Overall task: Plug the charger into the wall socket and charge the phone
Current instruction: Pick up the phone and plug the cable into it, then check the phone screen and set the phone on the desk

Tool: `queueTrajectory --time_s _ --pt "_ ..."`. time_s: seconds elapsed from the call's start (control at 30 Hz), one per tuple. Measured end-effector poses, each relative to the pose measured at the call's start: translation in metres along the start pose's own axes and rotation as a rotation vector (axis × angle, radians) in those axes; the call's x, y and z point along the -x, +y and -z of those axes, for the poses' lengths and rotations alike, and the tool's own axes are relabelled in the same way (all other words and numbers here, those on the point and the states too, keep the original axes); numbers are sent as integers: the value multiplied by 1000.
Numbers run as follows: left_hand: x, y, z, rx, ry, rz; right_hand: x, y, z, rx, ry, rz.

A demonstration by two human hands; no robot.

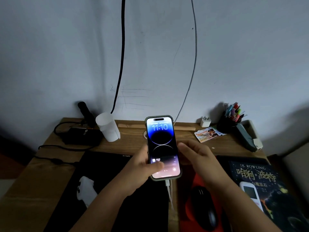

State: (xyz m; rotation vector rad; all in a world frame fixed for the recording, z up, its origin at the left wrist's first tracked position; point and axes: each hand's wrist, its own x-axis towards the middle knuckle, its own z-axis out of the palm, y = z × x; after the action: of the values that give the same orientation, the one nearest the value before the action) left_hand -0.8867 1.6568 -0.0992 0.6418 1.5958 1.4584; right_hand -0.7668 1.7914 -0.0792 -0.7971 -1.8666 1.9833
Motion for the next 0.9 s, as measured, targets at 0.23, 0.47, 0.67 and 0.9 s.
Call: queueTrajectory --time_s 0.23,0.47,0.67,0.9 --pt "-3 0 -5 -103 -148 -20 -3 4 5 -190 -16 -50" --pt "-19 8 0 -116 48 82 -8 14 14 -303 29 -50" --pt "-34 10 -10 -196 77 6 -11 19 23 -343 53 -40" --pt "-59 6 -39 -281 77 -31 -13 28 51 -387 159 -63"
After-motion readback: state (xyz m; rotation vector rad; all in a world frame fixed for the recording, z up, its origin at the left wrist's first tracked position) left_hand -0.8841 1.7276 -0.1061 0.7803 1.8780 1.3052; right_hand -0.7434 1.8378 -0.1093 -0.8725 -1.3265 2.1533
